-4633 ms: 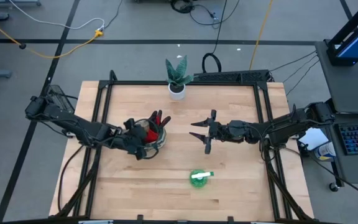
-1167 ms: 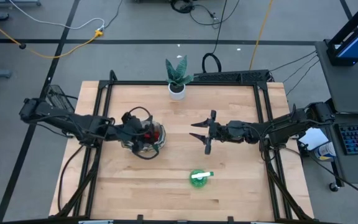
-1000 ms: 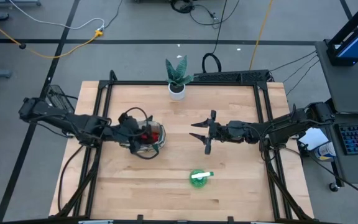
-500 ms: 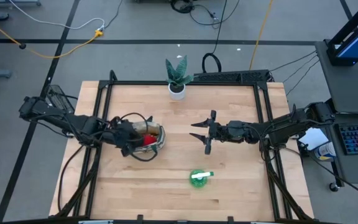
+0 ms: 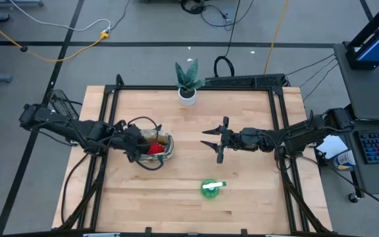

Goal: Pick & Place Garden tools in Gardening bag
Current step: Put the red gloves into the white gardening bag

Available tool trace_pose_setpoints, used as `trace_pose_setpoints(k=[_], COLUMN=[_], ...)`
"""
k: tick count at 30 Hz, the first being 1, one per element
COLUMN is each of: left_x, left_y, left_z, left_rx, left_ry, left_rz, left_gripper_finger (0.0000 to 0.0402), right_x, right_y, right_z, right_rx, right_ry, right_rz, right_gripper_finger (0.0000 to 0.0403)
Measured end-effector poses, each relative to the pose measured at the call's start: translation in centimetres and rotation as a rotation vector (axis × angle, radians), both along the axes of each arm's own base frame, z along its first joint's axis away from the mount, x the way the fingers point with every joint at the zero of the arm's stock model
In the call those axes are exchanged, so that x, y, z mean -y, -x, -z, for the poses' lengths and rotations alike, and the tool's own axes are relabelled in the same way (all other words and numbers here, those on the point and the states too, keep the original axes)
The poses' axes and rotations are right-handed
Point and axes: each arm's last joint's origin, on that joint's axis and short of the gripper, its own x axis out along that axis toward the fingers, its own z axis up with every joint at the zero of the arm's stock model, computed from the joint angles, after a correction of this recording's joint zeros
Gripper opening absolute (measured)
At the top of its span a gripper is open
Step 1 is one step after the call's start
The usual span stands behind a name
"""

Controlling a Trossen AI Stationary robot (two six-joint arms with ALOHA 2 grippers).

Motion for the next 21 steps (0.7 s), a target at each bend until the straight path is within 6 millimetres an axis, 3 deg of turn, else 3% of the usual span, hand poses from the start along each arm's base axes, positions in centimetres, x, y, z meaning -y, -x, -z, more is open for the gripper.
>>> trace_pose_setpoints(k=[6,15,21], left_x=[-0.1,0.0,0.5], left_y=[0.1,-0.3,-2.5], left_z=[-1.1,-6.0,-6.4], left_rx=[0.011,0.132,0.233], left_ry=[0.008,0.009,-0.061], left_rz=[-0.01,-0.011,0.077], left_gripper_finger=[0.0128,0.0116,0.0102], right_x=[0.0,0.0,0.0], right_y=[0.0,0.0,0.0], right_z=[0.0,0.1,0.1], right_rx=[0.0,-0.007,-0.008], right_ry=[0.0,0.001,0.001], right_rz=[0.0,0.0,0.0], right_gripper_finger=[0.0167,0.0167,0.0167])
